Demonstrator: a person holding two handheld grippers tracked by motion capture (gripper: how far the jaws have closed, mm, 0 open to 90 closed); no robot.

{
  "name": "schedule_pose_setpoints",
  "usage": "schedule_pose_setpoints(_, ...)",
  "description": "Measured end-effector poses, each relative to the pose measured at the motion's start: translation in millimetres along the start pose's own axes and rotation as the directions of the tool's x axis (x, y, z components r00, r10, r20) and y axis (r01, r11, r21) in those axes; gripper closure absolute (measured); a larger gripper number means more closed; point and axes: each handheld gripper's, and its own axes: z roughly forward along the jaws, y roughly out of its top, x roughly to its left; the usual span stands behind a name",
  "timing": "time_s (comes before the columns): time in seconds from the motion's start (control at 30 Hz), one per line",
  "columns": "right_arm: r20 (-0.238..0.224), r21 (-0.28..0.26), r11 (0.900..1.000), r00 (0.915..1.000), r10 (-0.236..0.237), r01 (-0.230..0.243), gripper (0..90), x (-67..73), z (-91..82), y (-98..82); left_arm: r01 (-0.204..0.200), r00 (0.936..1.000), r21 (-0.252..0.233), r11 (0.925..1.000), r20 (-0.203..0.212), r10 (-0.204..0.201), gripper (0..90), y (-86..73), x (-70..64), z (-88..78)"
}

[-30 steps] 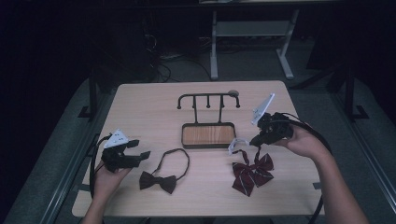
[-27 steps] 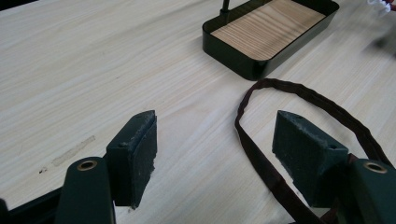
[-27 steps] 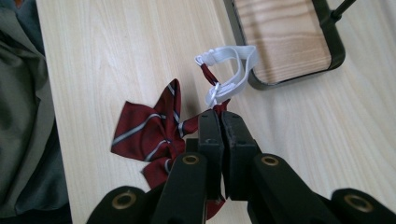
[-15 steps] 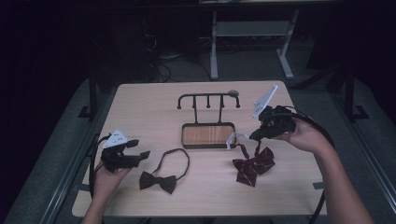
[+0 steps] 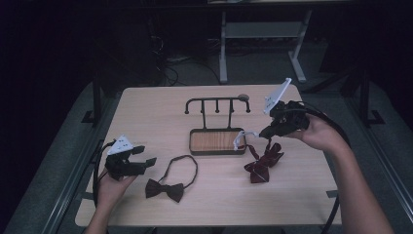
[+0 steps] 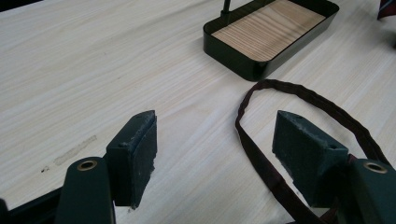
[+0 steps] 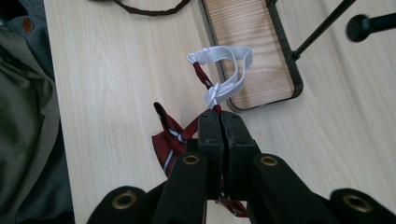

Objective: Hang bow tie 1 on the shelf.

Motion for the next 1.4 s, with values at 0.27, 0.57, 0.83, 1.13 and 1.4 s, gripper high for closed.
schedule_pose_setpoints(0.27, 0.018, -0.003, 1.000, 0.9998, 0.003, -0.003, 87.1, -4.7, -9.3, 8.7, 0.002, 1.0000, -0.001, 1.0000, 0.000, -0.002, 30.5, -0.1, 0.1, -0.2)
schedule_pose_setpoints(0.57, 0.038, -0.013, 1.000, 0.9992, 0.013, -0.012, 87.2, -9.3, -18.5, 14.9, 0.006, 1.0000, -0.005, 1.0000, 0.001, -0.006, 30.5, -0.3, 0.5, -0.7)
schedule_pose_setpoints(0.83, 0.051, -0.016, 0.999, 0.9983, 0.028, -0.027, 87.2, -18.0, -24.4, 20.4, 0.006, 1.0000, -0.007, 1.0000, 0.002, -0.006, 30.5, -0.3, 0.6, -0.8)
schedule_pose_setpoints(1.13, 0.064, -0.029, 0.999, 0.9973, 0.037, -0.035, 87.2, -30.0, -28.4, 26.1, 0.005, 1.0000, -0.010, 0.9999, 0.003, -0.005, 30.5, -0.4, 0.7, -0.7)
schedule_pose_setpoints(1.4, 0.091, -0.032, 0.996, 0.9927, 0.080, -0.077, 87.1, -42.6, -32.9, 32.1, 0.009, 0.9999, -0.004, 1.0000, 0.007, -0.009, 30.5, -0.4, 0.0, 0.1)
